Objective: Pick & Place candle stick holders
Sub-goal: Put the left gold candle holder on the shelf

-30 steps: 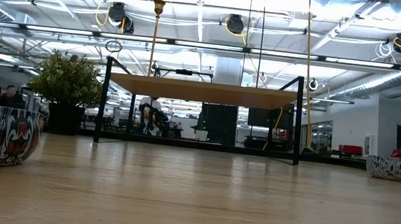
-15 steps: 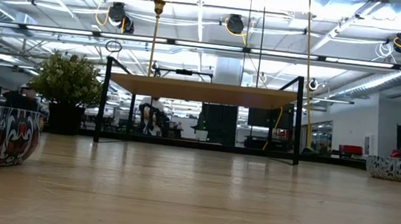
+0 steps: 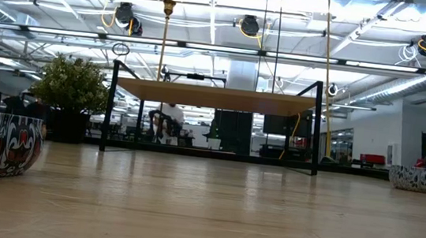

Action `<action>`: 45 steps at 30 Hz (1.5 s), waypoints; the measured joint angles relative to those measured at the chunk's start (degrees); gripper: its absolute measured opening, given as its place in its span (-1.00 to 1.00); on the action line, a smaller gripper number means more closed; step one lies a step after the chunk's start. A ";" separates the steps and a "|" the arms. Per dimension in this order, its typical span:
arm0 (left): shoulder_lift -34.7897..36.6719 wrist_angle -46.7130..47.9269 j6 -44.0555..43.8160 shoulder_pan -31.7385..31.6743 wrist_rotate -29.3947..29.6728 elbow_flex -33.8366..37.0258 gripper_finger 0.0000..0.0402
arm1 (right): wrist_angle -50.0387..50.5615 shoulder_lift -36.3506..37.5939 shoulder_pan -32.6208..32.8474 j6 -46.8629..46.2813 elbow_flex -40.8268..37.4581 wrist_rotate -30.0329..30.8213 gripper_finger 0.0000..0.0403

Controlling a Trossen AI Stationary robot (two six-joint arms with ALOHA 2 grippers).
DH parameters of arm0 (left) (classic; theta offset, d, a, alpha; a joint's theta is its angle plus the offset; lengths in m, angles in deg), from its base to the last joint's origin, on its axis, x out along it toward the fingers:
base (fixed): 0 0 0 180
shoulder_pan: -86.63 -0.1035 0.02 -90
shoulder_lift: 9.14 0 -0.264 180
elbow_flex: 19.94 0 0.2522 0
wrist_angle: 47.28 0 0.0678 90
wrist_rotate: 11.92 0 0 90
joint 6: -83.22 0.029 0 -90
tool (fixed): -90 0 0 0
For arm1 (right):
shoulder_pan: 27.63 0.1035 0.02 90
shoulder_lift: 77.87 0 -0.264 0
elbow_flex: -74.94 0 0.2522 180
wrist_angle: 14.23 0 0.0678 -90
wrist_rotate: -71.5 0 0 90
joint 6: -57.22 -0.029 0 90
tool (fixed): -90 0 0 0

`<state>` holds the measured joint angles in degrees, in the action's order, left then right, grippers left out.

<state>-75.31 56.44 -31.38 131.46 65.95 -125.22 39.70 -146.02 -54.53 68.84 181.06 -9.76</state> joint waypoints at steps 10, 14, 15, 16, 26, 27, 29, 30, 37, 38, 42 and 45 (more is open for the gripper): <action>-5.08 0.02 -11.74 9.51 3.69 0.03 0.09 | -0.01 -0.01 0.00 0.00 0.00 0.00 -0.43; -6.90 0.03 -16.07 11.79 6.60 0.03 0.09 | -0.01 0.02 0.00 0.00 0.00 0.00 -0.43; -7.37 0.03 -16.94 12.28 6.71 0.03 0.09 | -0.01 0.00 0.00 0.00 0.00 0.00 -0.43; -7.85 0.03 -17.96 12.74 6.74 0.03 0.09 | -0.01 0.02 0.00 0.00 0.00 0.00 -0.43; -11.93 0.01 -21.33 14.17 7.99 0.08 0.09 | -0.02 0.01 -0.01 0.04 0.00 0.00 -0.43; -12.19 0.07 -21.46 14.17 8.14 0.08 0.09 | -0.02 0.01 -0.01 0.03 0.00 0.00 -0.43; -12.74 0.10 -22.08 14.17 8.14 0.08 0.09 | -0.03 0.02 0.00 0.02 0.00 0.00 -0.43; -13.04 0.10 -22.41 14.17 8.12 0.08 0.09 | -0.03 0.01 -0.02 0.02 0.00 0.00 -0.43; -13.90 0.07 -24.09 14.15 7.73 2.50 0.09 | -0.03 0.00 -0.02 0.02 0.00 0.00 -0.43; -13.92 0.08 -24.22 14.15 7.52 3.30 0.09 | -0.03 -0.01 -0.01 0.01 0.00 0.00 -0.43; -13.92 0.10 -25.15 14.15 7.18 5.48 0.09 | -0.03 0.00 -0.01 0.02 0.00 0.00 -0.43; -13.90 0.08 -25.75 14.15 7.18 5.67 0.09 | -0.05 0.00 0.00 0.02 0.00 0.00 -0.43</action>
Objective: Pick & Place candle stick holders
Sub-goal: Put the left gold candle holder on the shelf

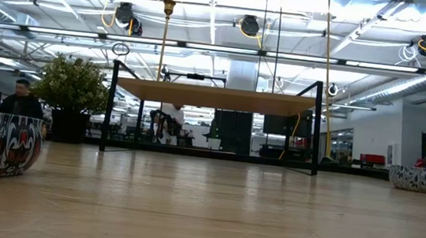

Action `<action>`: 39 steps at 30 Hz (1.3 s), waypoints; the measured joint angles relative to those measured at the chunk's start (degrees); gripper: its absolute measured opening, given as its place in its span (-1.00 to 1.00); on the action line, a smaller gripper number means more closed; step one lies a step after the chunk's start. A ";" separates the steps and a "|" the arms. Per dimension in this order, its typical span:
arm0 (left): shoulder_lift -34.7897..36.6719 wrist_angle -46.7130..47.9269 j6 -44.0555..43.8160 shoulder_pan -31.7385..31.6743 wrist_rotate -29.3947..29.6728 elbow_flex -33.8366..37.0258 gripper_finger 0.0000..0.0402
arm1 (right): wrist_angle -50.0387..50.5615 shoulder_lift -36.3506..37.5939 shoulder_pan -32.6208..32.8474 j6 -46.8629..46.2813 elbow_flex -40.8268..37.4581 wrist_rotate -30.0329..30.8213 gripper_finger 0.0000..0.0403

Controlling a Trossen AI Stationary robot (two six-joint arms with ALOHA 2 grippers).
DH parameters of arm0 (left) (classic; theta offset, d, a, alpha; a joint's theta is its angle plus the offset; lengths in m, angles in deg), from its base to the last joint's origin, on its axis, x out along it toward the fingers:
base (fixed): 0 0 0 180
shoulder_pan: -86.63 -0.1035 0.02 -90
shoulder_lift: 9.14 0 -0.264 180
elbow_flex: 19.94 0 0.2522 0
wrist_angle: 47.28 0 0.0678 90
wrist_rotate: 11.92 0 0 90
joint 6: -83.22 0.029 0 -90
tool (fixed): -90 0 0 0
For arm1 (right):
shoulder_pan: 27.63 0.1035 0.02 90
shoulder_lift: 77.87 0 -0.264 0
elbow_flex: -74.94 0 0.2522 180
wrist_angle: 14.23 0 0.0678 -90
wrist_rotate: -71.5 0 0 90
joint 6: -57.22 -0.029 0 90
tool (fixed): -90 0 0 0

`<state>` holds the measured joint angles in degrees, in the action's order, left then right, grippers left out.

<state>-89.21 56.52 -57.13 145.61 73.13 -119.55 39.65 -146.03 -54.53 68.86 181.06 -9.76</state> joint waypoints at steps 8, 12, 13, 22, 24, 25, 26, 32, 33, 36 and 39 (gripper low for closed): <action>1.35 0.00 -2.20 0.67 -1.59 0.00 0.09 | -0.02 0.00 -0.02 0.13 0.00 0.00 -0.43; 1.86 -0.02 -4.12 1.84 -3.79 0.00 0.09 | -0.21 0.01 -0.01 0.17 0.00 0.00 -0.43; 1.85 0.02 -4.22 1.96 -4.39 0.00 0.09 | -0.23 0.00 -0.01 0.17 0.00 0.00 -0.43; 2.88 0.08 -4.23 1.62 -4.00 5.78 0.09 | -1.05 0.00 0.00 1.46 0.00 0.00 -0.43; 3.28 0.04 -4.17 1.42 -3.04 6.03 0.09 | -1.04 0.00 0.00 1.46 0.00 0.00 -0.43; 3.72 -0.04 -4.01 1.42 -2.22 6.03 0.09 | -1.03 0.00 -0.01 1.46 0.00 0.00 -0.43; 4.15 -0.13 -3.93 1.42 -1.72 6.01 0.09 | -1.03 0.00 0.00 1.46 0.00 0.00 -0.43; 7.23 -0.07 -3.93 1.66 -1.60 6.01 0.09 | -0.90 0.00 -0.01 1.46 0.00 0.00 -0.43; 7.63 -0.03 -3.93 1.85 -1.60 6.01 0.09 | -0.90 0.00 -0.02 1.46 0.00 0.00 -0.43; 8.46 -0.06 -4.23 2.31 -3.87 6.84 0.09 | -0.87 0.00 0.00 1.46 0.00 0.00 -0.43; 8.87 -0.06 -4.38 2.55 -4.35 8.62 0.09 | -0.87 0.00 0.00 1.48 0.00 0.00 -0.43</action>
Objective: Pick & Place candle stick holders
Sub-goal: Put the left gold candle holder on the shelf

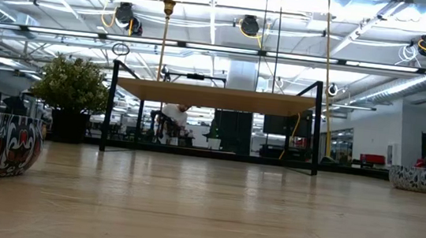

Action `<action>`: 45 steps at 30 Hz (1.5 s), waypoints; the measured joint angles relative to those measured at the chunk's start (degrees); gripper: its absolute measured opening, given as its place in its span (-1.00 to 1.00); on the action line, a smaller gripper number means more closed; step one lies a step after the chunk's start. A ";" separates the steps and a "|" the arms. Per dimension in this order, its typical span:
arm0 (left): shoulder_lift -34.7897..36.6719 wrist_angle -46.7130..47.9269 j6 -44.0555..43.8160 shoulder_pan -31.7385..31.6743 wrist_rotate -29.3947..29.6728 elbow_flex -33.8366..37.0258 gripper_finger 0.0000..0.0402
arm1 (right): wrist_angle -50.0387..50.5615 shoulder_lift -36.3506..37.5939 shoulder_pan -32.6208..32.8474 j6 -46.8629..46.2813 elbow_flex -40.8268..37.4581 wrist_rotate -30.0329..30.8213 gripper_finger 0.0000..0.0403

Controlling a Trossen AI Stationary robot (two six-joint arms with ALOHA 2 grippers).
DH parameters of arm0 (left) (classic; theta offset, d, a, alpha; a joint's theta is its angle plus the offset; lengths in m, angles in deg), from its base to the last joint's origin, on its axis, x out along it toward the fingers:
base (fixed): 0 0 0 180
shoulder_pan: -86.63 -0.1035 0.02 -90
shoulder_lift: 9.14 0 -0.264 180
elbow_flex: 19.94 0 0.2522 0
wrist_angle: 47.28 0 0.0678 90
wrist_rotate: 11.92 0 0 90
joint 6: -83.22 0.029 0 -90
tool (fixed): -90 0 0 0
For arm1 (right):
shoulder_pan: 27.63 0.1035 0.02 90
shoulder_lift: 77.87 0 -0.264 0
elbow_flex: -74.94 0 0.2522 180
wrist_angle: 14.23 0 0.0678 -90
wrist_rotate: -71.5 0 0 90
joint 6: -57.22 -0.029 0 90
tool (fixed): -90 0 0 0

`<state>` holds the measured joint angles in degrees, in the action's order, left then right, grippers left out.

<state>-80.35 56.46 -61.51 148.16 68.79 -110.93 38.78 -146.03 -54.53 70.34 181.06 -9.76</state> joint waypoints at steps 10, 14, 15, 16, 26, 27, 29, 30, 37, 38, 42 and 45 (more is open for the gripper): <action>0.45 0.02 1.08 -1.02 2.32 3.97 0.09 | -1.40 0.00 0.00 0.00 0.00 0.00 -0.43; 0.45 0.01 1.67 -1.02 2.25 3.97 0.09 | -1.60 0.00 -0.02 0.04 0.00 0.02 -0.43; 0.45 0.01 1.69 -1.02 2.25 3.97 0.09 | -1.60 0.00 -0.01 0.18 0.00 0.01 -0.43; 0.45 0.01 1.73 -1.02 2.23 3.97 0.09 | -1.61 0.00 0.00 0.24 0.00 0.02 -0.43; 0.45 0.01 2.82 -1.02 2.05 3.97 0.09 | -1.55 0.00 -0.02 1.10 0.00 0.02 -0.43; 0.45 0.04 3.16 -1.02 2.05 3.97 0.09 | -1.53 0.00 -0.01 1.10 0.00 0.02 -0.43; 0.45 0.04 3.42 -1.02 2.04 3.97 0.09 | -1.51 0.00 -0.02 1.11 0.00 0.02 -0.43; 0.45 0.04 3.46 -1.02 1.88 3.97 0.09 | -1.51 0.00 -0.02 1.12 0.00 0.02 -0.43; 0.41 0.03 3.46 -1.02 1.35 3.97 0.00 | -1.50 0.00 -0.02 1.12 0.00 0.02 -0.43; 0.38 0.04 3.45 -1.02 1.43 3.97 -0.04 | -1.49 0.00 -0.02 1.12 0.00 0.02 -0.43; 0.36 0.04 3.46 -1.02 2.28 3.97 -0.22 | -1.49 0.00 -0.02 1.13 0.00 0.02 -0.43; 0.36 0.04 3.48 -1.02 2.55 4.01 -0.31 | -1.49 0.00 -0.01 1.14 0.00 0.02 -0.43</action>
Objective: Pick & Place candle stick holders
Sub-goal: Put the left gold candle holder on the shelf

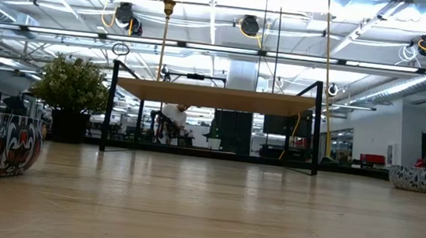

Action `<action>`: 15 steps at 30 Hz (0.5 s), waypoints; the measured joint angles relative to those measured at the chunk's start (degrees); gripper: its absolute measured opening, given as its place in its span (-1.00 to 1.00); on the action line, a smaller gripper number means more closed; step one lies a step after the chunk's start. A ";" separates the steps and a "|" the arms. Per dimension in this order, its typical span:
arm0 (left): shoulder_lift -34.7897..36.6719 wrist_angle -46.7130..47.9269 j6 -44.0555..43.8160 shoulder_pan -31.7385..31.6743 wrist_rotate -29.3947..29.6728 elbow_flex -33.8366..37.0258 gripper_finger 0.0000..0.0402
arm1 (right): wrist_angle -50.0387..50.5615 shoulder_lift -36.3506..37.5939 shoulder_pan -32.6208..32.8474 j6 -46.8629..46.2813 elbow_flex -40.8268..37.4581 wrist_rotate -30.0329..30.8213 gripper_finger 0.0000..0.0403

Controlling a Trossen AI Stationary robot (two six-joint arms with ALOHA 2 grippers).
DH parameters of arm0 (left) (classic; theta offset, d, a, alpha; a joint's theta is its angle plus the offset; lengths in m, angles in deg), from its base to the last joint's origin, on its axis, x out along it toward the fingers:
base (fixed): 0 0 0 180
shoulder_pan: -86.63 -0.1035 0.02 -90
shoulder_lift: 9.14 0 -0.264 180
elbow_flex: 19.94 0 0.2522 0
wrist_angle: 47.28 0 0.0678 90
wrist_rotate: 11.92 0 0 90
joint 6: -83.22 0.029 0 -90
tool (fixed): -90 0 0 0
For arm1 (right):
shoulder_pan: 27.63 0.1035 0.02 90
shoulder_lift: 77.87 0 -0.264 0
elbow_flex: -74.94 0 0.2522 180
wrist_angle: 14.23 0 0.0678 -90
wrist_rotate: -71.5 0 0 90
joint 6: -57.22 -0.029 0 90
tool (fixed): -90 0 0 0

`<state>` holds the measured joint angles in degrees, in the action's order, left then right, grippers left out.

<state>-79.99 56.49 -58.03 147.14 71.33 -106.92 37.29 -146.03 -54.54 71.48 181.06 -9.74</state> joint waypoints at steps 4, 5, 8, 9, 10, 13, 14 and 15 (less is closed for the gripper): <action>0.00 -0.09 0.14 0.00 1.23 0.95 -0.38 | 0.00 0.00 0.01 0.00 0.00 0.00 -0.43; -0.02 -0.22 0.24 0.00 1.27 1.53 -0.39 | 0.00 0.00 -0.01 0.02 0.00 0.00 -0.43; -0.02 -1.56 0.62 0.00 1.27 2.78 -0.38 | 0.00 0.00 -0.01 0.00 0.00 0.00 -0.43; -0.02 -1.69 0.55 0.00 1.27 2.87 -0.38 | 0.00 0.00 -0.01 0.02 0.00 0.00 -0.43; -0.02 -1.65 0.34 0.00 1.27 2.89 -0.38 | -0.05 0.00 0.00 0.01 0.00 0.00 -0.43; -0.02 -1.62 0.36 0.00 1.28 2.89 -0.42 | -0.20 0.00 0.00 0.02 0.00 0.01 -0.43; -0.02 -1.64 0.36 0.00 1.27 2.89 -0.44 | -0.20 0.00 0.00 0.00 0.00 0.01 -0.43; -0.02 -1.62 0.36 0.00 1.28 2.89 -0.47 | -0.20 0.00 0.01 0.00 0.00 0.01 -0.43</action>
<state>-80.01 54.88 -57.68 147.14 72.62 -104.03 37.09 -146.03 -54.53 71.48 181.06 -9.73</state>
